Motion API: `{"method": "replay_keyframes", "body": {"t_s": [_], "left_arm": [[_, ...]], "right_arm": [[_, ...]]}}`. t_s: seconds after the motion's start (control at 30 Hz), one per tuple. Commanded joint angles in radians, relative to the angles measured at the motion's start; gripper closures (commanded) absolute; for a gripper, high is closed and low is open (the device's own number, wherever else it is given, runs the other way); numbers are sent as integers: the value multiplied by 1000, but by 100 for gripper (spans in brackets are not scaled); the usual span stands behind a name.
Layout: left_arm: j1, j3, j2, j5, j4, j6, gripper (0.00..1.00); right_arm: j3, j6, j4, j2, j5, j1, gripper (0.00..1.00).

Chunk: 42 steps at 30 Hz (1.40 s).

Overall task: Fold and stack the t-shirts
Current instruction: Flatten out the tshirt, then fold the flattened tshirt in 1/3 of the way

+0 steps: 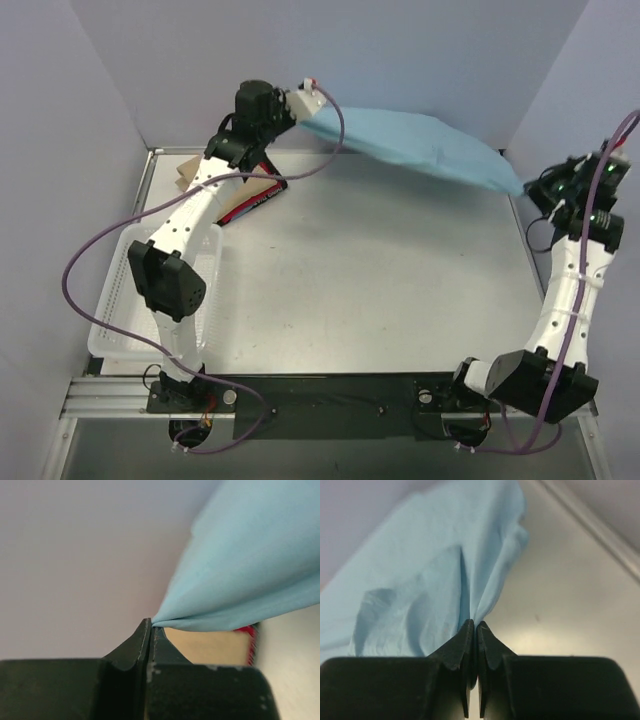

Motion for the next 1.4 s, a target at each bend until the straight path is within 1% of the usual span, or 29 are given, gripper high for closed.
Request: {"method": "replay_keyframes", "body": {"t_s": [0.0,0.03,0.07,0.1,0.13,0.23,0.3,0.43,0.5,0.57,0.63,0.67,0.7,0.73,0.8,0.87,0.9,0.93,0.97,1.0,1.03,1.07,1.1,1.13,1.17,1.2,1.27,1.3,1.37], "left_arm": [[-7,-320,-144,130,-281,-34,100],[-10,-378,-161,154,-290,-36,100],[-13,-499,-191,154,-304,-33,100],[-18,-608,-202,192,-312,-28,100],[-19,-661,-223,196,-321,-19,100],[-24,-820,-245,194,-359,-2,100],[-24,-879,-251,202,-404,13,100],[-27,-951,-262,222,-468,67,100],[-29,-966,-274,231,-499,98,100],[-29,-979,-282,233,-554,133,100],[-27,-989,-288,225,-592,163,100],[-27,-993,-293,228,-609,179,100],[-27,-1000,-294,234,-640,185,100],[-27,-1006,-297,249,-660,205,100],[-29,-1011,-300,286,-706,222,100],[-29,-1017,-302,327,-717,217,100],[-30,-1019,-302,335,-708,205,100],[-30,-1017,-300,354,-702,197,100],[-32,-1016,-296,358,-683,179,100],[-33,-1014,-293,364,-674,174,100],[-33,-1011,-287,364,-660,167,100],[-36,-1008,-285,361,-653,164,100],[-36,-1006,-280,357,-643,156,100],[-38,-1000,-279,345,-640,154,100],[-39,-1000,-276,340,-639,150,100],[-39,-996,-276,334,-640,150,100],[-39,-993,-273,328,-640,145,100],[-41,-993,-273,325,-639,141,100],[-44,-993,-273,315,-633,124,100]], "right_arm": [[-371,11,-153,-150,47,7,100],[-419,40,-209,-181,65,13,100],[-526,62,-235,-190,79,16,100],[-579,80,-242,-201,78,13,100],[-687,123,-243,-201,72,8,100],[-855,198,-223,-167,53,1,100],[-937,234,-209,-147,56,-3,100],[-1007,292,-226,-156,125,-24,100],[-1029,323,-257,-184,145,-29,100],[-1049,355,-307,-227,200,-38,98],[-1069,372,-370,-266,252,-74,98],[-1076,373,-407,-285,271,-90,95],[-1080,383,-433,-287,323,-96,90],[-1078,393,-450,-282,317,-96,71],[-1066,444,-498,-274,337,-110,48],[-1011,444,-551,-274,418,-125,40],[-944,427,-574,-282,473,-124,39],[-869,410,-567,-296,487,-116,39],[-839,299,-486,-306,460,-108,41],[-784,232,-419,-319,422,-81,44],[-758,100,-330,-320,341,-49,44],[-713,38,-290,-313,328,46,40],[-678,-46,-271,-299,352,95,39],[-621,-76,-289,-244,393,193,39],[-594,-135,-321,-207,429,229,40],[-567,-160,-329,-143,386,279,42],[-541,-208,-363,-27,296,316,54],[-537,-226,-373,3,253,329,59],[-532,-248,-369,71,225,341,62]]}}
